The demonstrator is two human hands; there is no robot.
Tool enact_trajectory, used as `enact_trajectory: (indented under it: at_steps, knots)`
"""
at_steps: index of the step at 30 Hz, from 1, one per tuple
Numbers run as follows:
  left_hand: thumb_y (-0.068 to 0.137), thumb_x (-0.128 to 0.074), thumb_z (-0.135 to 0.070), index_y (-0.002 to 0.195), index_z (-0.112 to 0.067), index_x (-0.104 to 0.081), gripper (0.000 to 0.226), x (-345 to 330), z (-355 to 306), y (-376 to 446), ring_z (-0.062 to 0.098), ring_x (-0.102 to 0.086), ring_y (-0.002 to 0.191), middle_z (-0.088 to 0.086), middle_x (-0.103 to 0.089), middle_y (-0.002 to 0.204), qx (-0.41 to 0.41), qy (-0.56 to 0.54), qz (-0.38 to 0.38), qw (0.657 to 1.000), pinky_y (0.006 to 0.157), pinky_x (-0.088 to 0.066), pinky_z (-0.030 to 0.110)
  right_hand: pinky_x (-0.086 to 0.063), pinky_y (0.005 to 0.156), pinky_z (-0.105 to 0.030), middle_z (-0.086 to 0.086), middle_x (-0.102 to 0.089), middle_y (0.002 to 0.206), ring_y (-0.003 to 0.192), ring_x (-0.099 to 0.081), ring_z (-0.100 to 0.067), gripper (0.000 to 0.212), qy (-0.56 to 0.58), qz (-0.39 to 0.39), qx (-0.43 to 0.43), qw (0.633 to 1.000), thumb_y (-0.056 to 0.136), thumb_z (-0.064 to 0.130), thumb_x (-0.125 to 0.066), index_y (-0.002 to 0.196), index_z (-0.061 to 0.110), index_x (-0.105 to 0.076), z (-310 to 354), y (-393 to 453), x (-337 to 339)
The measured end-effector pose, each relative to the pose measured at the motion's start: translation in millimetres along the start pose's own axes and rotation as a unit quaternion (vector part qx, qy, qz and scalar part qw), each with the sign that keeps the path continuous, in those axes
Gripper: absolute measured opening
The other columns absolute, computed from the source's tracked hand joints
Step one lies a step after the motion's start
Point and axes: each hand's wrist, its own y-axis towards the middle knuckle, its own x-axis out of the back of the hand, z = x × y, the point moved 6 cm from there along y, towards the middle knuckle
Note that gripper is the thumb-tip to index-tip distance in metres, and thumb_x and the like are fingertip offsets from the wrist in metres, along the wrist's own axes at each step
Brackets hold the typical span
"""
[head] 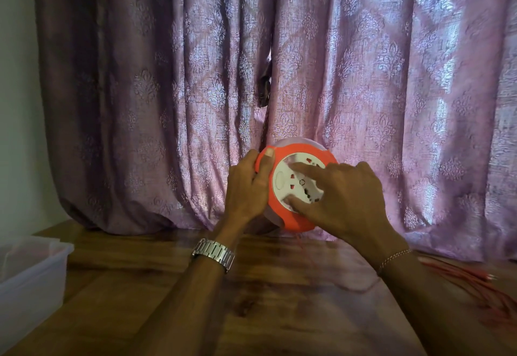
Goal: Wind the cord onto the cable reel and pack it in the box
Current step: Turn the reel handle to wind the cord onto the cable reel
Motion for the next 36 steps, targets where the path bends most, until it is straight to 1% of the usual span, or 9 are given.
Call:
enact_trajectory:
  at_steps: [5, 9, 12, 15, 17, 22, 27, 30, 36]
  knots:
    - [0.099, -0.045, -0.054, 0.071, -0.013, -0.050, 0.050, -1.8, -2.8, -0.5, 0.011, -0.047, 0.057, -0.001, -0.055, 0.060, 0.000, -0.004, 0.003, 1.000, 0.061, -0.043, 0.042, -0.040, 0.077, -0.038, 0.003, -0.071, 0.066, 0.071, -0.065, -0.024, 0.071, -0.021, -0.022, -0.024, 0.999, 0.070, 0.087, -0.039, 0.118, 0.041, -0.064, -1.3, 1.7, 3.2]
    - [0.098, -0.043, -0.057, 0.080, -0.006, -0.057, 0.056, -2.4, 0.3, 0.0, 0.029, -0.064, 0.071, 0.010, -0.066, 0.070, 0.012, -0.006, 0.010, 1.000, 0.068, -0.052, 0.051, -0.039, 0.076, -0.039, 0.001, -0.072, 0.071, 0.072, -0.061, -0.024, 0.068, -0.045, -0.008, -0.031, 0.998, 0.070, 0.086, -0.044, 0.116, 0.040, -0.066, 0.6, 1.9, 7.6]
    - [0.098, -0.042, -0.058, 0.082, -0.008, -0.059, 0.055, -1.9, 1.6, 0.6, 0.033, -0.067, 0.076, 0.010, -0.068, 0.073, 0.015, -0.009, 0.008, 1.000, 0.071, -0.053, 0.053, -0.043, 0.072, -0.040, -0.001, -0.071, 0.081, 0.080, -0.057, -0.027, 0.047, 0.017, -0.017, 0.014, 1.000, 0.077, 0.064, -0.064, 0.109, 0.030, -0.071, 3.3, 3.5, 12.5]
    - [0.098, -0.043, -0.057, 0.079, -0.011, -0.058, 0.052, -0.3, 1.8, 0.7, 0.026, -0.064, 0.071, 0.004, -0.066, 0.069, 0.011, -0.009, 0.006, 1.000, 0.067, -0.052, 0.050, -0.048, 0.077, -0.044, -0.004, -0.068, 0.106, 0.093, -0.055, -0.031, 0.018, 0.082, -0.010, 0.134, 0.988, 0.079, 0.017, -0.072, 0.096, 0.023, -0.074, 12.3, 3.3, 15.6]
    - [0.099, -0.044, -0.055, 0.077, -0.013, -0.056, 0.049, 0.5, 2.2, 0.6, 0.023, -0.061, 0.066, 0.003, -0.063, 0.066, 0.013, -0.012, 0.006, 1.000, 0.065, -0.050, 0.048, -0.049, 0.083, -0.042, -0.006, -0.063, 0.123, 0.103, -0.053, -0.032, 0.035, 0.097, 0.041, 0.168, 0.980, 0.073, 0.003, -0.068, 0.094, 0.030, -0.074, 16.4, 2.6, 12.4]
    - [0.099, -0.045, -0.054, 0.075, -0.007, -0.052, 0.054, 2.0, 3.9, 1.8, 0.023, -0.053, 0.062, 0.011, -0.059, 0.064, 0.015, -0.032, -0.002, 0.999, 0.062, -0.044, 0.048, -0.049, 0.088, -0.044, -0.006, -0.052, 0.138, 0.116, -0.048, -0.036, 0.054, 0.090, 0.110, 0.142, 0.980, 0.069, 0.000, -0.070, 0.103, 0.041, -0.072, 19.6, 1.1, 6.4]
    - [0.099, -0.044, -0.055, 0.077, -0.011, -0.056, 0.050, -2.9, 3.4, 0.1, 0.022, -0.059, 0.064, 0.004, -0.063, 0.066, 0.006, -0.038, 0.018, 0.999, 0.062, -0.047, 0.044, -0.050, 0.078, -0.044, -0.006, -0.058, 0.124, 0.110, -0.053, -0.034, 0.046, 0.067, 0.079, 0.137, 0.985, 0.070, 0.010, -0.073, 0.100, 0.044, -0.072, 15.1, 1.0, 6.3]
    - [0.100, -0.045, -0.053, 0.070, -0.020, -0.050, 0.045, -2.9, 3.7, 1.3, 0.004, -0.049, 0.057, -0.011, -0.060, 0.061, 0.002, -0.030, 0.010, 0.999, 0.059, -0.042, 0.033, -0.047, 0.074, -0.040, -0.006, -0.057, 0.116, 0.107, -0.055, -0.031, 0.051, 0.047, 0.065, 0.116, 0.990, 0.073, 0.020, -0.066, 0.113, 0.051, -0.064, 11.9, -0.1, 3.6]
    - [0.100, -0.046, -0.052, 0.069, -0.020, -0.047, 0.045, -4.4, 6.3, 2.5, 0.004, -0.044, 0.055, -0.015, -0.055, 0.057, 0.011, -0.043, 0.001, 0.999, 0.056, -0.037, 0.027, -0.044, 0.056, -0.026, 0.009, -0.063, 0.069, 0.065, -0.063, -0.018, 0.064, 0.045, -0.015, -0.034, 0.998, 0.065, 0.082, -0.050, 0.120, 0.050, -0.056, -3.5, 2.1, 4.3]
